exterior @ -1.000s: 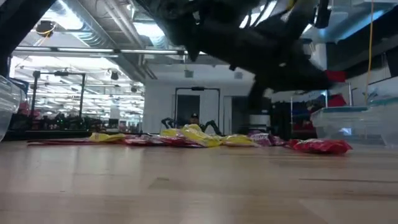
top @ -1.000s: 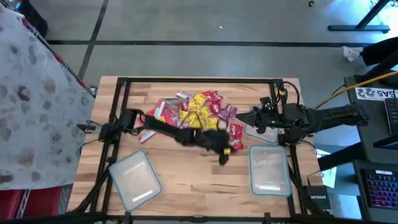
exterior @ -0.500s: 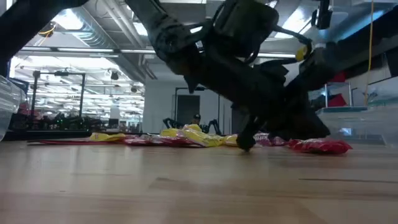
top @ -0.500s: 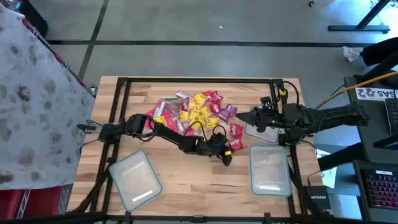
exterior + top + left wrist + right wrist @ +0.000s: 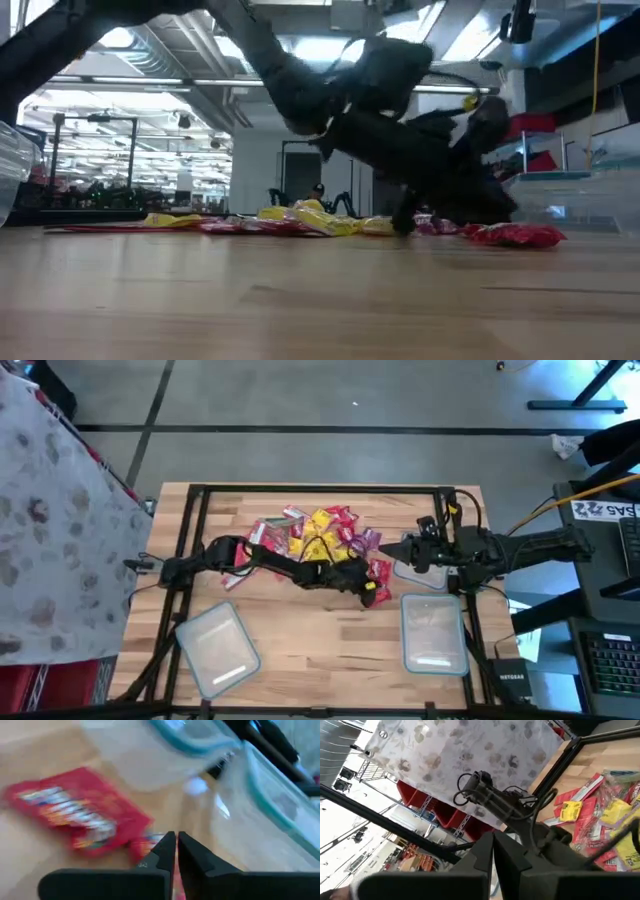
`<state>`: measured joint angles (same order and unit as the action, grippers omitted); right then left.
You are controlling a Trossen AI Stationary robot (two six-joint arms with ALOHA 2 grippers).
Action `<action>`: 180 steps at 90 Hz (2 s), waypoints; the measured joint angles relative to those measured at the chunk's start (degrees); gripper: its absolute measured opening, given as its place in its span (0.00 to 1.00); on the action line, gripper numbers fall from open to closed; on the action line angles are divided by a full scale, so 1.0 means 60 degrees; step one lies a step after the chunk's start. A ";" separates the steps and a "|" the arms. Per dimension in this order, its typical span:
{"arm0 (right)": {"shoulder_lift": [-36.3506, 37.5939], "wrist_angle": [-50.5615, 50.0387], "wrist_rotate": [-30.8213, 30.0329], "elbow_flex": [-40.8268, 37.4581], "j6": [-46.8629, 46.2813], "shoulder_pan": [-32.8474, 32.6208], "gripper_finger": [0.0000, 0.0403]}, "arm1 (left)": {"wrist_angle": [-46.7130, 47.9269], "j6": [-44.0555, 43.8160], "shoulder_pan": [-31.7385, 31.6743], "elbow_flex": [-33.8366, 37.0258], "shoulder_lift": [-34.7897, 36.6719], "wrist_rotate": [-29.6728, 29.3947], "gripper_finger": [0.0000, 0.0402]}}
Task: Sort candy
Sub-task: Open the rectangular transparent bin
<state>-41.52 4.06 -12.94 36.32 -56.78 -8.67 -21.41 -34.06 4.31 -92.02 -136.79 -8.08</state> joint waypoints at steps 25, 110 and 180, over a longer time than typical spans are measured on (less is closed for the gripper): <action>0.0000 -0.0049 -0.0346 0.0000 0.0029 0.0009 0.00 | 0.1200 -0.0495 0.0347 -0.0337 -0.0328 -0.1635 0.00; -0.0003 -0.0212 -0.0688 0.0000 0.0878 0.0004 0.00 | 0.7278 0.1333 0.0771 -0.0344 0.4069 -0.3185 0.00; -0.2906 -0.0130 -0.0884 -0.0004 -0.0001 0.0011 0.00 | 1.7846 -0.8923 0.5111 0.0838 0.6336 0.2874 0.00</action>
<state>-58.95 3.28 -18.25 36.29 -56.78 -8.60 85.67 -87.60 34.97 -86.99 -98.78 9.17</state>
